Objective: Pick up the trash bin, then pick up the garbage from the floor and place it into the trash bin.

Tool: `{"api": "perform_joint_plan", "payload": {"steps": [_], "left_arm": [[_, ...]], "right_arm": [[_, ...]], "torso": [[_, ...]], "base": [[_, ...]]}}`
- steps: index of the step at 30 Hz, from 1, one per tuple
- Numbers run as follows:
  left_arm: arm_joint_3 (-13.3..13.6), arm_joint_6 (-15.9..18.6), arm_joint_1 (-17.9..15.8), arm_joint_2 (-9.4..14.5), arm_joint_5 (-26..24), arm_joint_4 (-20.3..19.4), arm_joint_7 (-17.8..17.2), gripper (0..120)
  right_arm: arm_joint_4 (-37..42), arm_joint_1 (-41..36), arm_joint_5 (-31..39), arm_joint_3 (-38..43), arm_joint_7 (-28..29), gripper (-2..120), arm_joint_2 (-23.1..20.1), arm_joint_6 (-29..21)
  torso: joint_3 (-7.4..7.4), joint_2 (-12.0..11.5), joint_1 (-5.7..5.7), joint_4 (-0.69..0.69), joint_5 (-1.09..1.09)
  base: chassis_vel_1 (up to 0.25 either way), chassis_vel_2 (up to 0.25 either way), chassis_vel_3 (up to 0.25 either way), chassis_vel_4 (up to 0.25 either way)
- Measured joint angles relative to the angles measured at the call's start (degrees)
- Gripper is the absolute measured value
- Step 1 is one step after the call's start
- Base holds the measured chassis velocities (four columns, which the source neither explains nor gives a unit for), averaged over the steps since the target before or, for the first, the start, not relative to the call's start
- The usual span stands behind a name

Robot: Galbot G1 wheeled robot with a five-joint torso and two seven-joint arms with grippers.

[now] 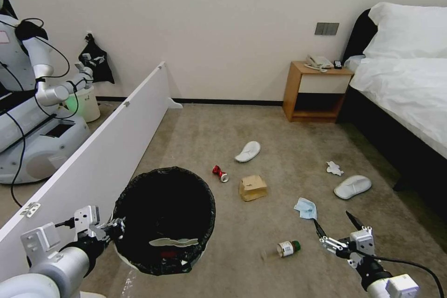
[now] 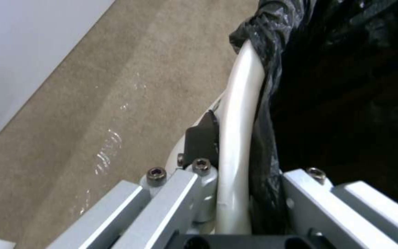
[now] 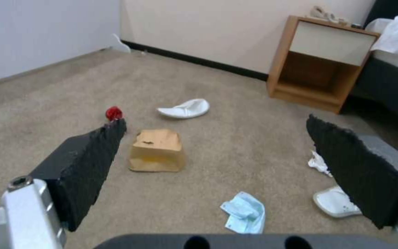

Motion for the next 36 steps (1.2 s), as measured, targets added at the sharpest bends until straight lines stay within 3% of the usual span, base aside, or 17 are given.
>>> {"api": "perform_joint_plan", "payload": {"steps": [23,30,31,36], "left_arm": [[-0.09,0.0,-0.19,-0.33,-0.19,-0.04,-0.03,2],[-0.74,0.0,0.65,-0.37,-0.11,-1.0,-0.41,2],[-0.88,0.0,0.94,-0.26,-0.04,-1.15,-0.46,2],[-1.19,0.0,1.19,0.43,0.06,-1.88,-1.13,2]], "right_arm": [[-7.4,4.44,-4.12,-0.16,-3.82,100,-1.49,3.67],[-16.56,10.53,-7.07,-1.29,-11.0,100,-7.47,4.63],[-18.8,11.9,-6.66,-2.03,-14.77,100,-9.03,4.51],[-22.98,16.59,-8.59,-5.32,-21.93,100,-11.49,3.5]], "torso": [[-0.01,0.0,0.0,-0.01,0.01],[0.0,0.0,0.0,0.0,0.03],[0.0,0.0,0.0,0.0,0.0],[0.0,0.0,0.0,0.0,-0.01]], "base": [[0.0,0.0,0.0,0.0],[0.0,0.0,0.0,0.0],[0.0,0.0,0.0,0.0],[0.0,0.0,0.0,0.0]]}}
